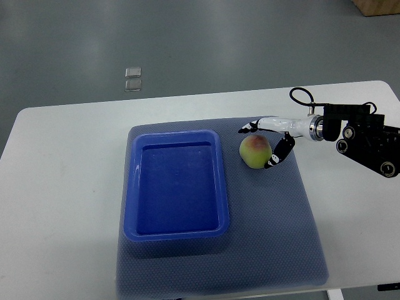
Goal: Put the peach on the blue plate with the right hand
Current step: 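Close the right hand fingers around the peach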
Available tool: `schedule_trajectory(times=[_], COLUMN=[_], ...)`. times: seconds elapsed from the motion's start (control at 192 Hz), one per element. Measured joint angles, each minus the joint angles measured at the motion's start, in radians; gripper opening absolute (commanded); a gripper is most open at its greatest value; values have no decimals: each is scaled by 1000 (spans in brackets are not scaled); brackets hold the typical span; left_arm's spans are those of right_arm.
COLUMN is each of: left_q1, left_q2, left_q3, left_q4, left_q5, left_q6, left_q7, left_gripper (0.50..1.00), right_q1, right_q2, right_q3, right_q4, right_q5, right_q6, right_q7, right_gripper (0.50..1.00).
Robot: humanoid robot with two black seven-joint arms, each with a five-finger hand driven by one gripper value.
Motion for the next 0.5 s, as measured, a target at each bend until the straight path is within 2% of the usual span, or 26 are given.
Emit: schedule_trajectory(times=[0.021, 0.026, 0.078, 0.151, 0.157, 0.24, 0.292, 0.297, 0.329, 0.402, 0.501], left_q1=[0, 0, 0, 0, 0, 0, 0, 0, 0, 0, 0], left_q2=[0, 0, 0, 0, 0, 0, 0, 0, 0, 0, 0], left_q3=[0, 0, 0, -1, -1, -1, 0, 0, 0, 1, 2], left_q4=[0, 0, 0, -1, -1, -2, -2, -2, -2, -3, -3], left_q5=[0, 0, 0, 0, 0, 0, 0, 0, 0, 0, 0], left_q6=[0, 0, 0, 0, 0, -1, -2, -2, -2, -2, -2], left_q7=[0, 0, 0, 0, 0, 0, 0, 0, 0, 0, 0], left_gripper=[1000, 1000, 1000, 1000, 1000, 1000, 1000, 1000, 1000, 1000, 1000], right_q1=[0, -1, -2, -4, -4, -5, -2, -1, 1, 5, 8], right_q2=[0, 0, 0, 0, 0, 0, 0, 0, 0, -1, -2], right_q3=[0, 0, 0, -1, -1, -1, -1, -1, -1, 0, 3], right_q4=[0, 0, 0, 0, 0, 0, 0, 0, 0, -1, -2], right_q5=[0, 0, 0, 0, 0, 0, 1, 1, 2, 5, 8], right_q6=[-2, -2, -8, -21, -22, -28, -29, -29, -29, -29, -29], right_q7=[0, 0, 0, 1, 1, 6, 16, 17, 23, 47, 65], right_gripper=[917, 891, 830, 817, 771, 680, 680, 622, 584, 535, 521])
